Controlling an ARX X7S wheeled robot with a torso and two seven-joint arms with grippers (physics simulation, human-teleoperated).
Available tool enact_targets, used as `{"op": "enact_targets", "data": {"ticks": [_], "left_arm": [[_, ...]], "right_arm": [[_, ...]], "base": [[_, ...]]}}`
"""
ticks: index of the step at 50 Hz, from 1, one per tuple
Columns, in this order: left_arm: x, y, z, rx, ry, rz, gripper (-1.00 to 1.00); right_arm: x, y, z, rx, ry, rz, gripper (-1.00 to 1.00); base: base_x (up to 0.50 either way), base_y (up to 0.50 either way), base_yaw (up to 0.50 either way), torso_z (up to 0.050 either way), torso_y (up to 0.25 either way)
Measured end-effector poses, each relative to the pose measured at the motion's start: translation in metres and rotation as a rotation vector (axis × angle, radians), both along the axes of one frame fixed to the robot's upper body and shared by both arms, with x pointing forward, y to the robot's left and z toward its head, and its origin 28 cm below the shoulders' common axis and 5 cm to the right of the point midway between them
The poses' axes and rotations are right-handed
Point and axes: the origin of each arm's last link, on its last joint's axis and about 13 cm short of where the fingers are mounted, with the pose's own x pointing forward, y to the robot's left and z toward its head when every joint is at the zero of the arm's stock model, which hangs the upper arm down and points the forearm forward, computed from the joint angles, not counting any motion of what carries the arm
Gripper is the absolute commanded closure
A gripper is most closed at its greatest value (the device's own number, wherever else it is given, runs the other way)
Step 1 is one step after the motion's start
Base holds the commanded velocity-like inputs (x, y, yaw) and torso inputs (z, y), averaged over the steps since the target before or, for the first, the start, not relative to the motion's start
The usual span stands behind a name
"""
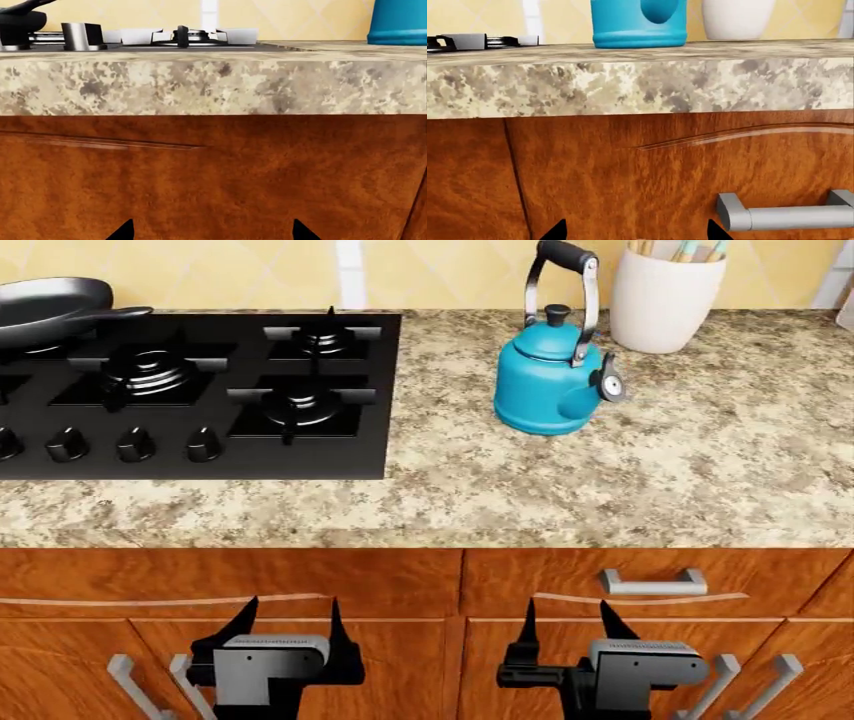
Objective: Pick the kettle from the counter and place it on a stove burner. Then turn the burner on.
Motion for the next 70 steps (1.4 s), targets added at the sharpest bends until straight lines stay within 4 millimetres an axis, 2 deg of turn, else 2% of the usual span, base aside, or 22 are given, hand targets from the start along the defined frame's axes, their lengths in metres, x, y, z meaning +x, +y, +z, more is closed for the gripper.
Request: {"op": "enact_targets", "data": {"ticks": [4, 49, 54, 58, 64, 70], "left_arm": [[0.0, 0.0, 0.0, 0.001, -0.001, -0.001, -1.0], [-0.001, 0.0, 0.006, 0.014, -0.011, -0.038, -1.0], [-0.003, 0.003, 0.026, -0.01, -0.023, -0.039, -1.0], [-0.005, 0.01, 0.059, -0.04, -0.04, -0.041, -1.0], [-0.011, 0.019, 0.105, -0.045, -0.073, -0.058, -1.0], [-0.013, 0.027, 0.14, -0.028, -0.082, -0.058, -1.0]], "right_arm": [[0.0, 0.0, 0.0, 0.001, 0.0, -0.001, -1.0], [-0.002, 0.001, 0.004, 0.023, 0.0, 0.005, -1.0], [-0.007, 0.004, 0.032, 0.04, -0.016, 0.037, -1.0], [-0.01, 0.003, 0.074, 0.09, -0.036, 0.052, -1.0], [-0.013, 0.009, 0.149, 0.144, -0.163, 0.13, -1.0], [-0.031, 0.01, 0.196, 0.12, -0.177, 0.203, -1.0]], "base": [[0.0, 0.0, 0.0, 0.0, 0.0], [0.0, 0.0, 0.0, 0.047, 0.0], [0.0, 0.0, 0.0, 0.0, 0.0], [0.0, 0.0, 0.0, 0.0, 0.0], [0.0, 0.0, 0.0, 0.0, 0.0], [0.0, 0.0, 0.0, 0.0, 0.0]]}}
